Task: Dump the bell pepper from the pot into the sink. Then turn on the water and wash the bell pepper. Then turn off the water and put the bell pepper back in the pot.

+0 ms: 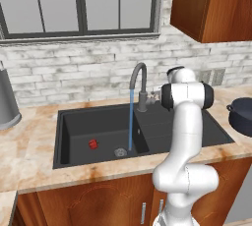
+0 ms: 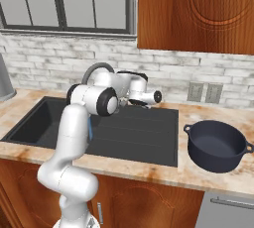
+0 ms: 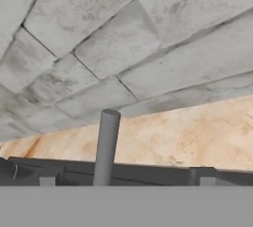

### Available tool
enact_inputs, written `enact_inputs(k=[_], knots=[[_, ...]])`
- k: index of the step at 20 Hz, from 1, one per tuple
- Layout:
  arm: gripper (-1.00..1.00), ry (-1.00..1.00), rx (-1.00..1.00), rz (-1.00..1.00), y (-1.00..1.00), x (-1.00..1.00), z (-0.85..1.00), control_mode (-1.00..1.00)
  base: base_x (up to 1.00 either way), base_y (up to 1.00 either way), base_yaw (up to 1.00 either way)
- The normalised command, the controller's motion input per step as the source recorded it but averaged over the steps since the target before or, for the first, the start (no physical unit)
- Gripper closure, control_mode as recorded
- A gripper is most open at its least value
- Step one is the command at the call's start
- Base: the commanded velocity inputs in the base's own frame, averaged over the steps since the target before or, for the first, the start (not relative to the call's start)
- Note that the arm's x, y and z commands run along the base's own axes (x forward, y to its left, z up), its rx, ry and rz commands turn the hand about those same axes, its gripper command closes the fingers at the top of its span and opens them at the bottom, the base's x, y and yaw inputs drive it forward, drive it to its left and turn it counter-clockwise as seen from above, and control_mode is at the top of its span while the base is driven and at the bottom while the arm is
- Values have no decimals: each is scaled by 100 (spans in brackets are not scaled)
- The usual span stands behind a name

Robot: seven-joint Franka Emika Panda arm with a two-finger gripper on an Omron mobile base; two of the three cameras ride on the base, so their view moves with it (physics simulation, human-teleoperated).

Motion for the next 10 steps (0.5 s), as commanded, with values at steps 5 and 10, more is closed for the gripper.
enact_inputs(k=[5, 10], knots=[[-100, -6, 8, 17, 0, 0, 0, -100, 0, 0, 0], [-100, -8, 8, 21, 0, 2, 0, -100, 0, 0, 0]])
